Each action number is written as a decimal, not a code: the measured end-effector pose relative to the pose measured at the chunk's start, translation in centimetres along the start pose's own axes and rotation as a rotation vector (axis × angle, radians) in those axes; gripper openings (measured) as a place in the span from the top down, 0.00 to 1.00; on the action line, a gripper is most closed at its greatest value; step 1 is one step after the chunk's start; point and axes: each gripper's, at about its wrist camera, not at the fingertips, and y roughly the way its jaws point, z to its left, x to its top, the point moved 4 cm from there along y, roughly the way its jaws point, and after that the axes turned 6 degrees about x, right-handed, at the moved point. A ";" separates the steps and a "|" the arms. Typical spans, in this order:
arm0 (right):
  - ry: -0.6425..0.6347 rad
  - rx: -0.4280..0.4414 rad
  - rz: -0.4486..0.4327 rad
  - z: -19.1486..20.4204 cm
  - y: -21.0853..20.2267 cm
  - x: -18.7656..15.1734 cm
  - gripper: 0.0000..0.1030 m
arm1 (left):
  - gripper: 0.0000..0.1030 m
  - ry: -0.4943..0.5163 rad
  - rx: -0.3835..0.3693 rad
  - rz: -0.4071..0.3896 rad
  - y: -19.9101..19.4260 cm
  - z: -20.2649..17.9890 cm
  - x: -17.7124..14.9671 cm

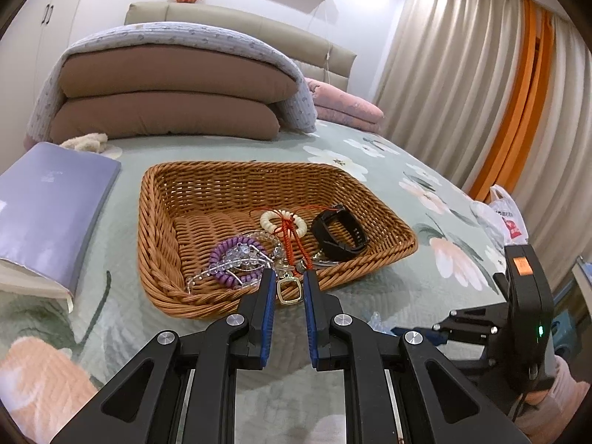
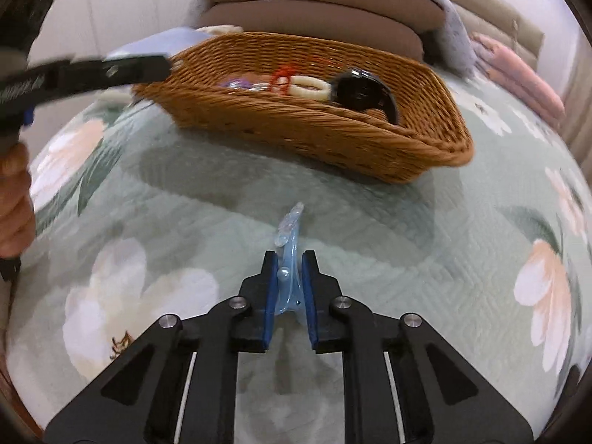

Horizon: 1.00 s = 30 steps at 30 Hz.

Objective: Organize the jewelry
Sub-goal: 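Carry gold charm into basket with left gripper while right gripper drops blue clip there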

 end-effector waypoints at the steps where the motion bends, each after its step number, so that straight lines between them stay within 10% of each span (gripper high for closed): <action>1: -0.006 0.016 -0.007 0.5 -0.3 0.0 0.90 | 0.85 -0.002 -0.005 -0.001 0.0 0.0 0.1; 14: 0.025 0.045 -0.221 0.2 -6.5 9.1 0.90 | 0.85 -0.033 -0.010 -0.074 -1.9 0.0 4.6; 30: 0.192 0.128 -0.107 -3.5 7.1 17.9 0.89 | 0.85 -0.086 0.030 0.038 6.3 3.6 4.2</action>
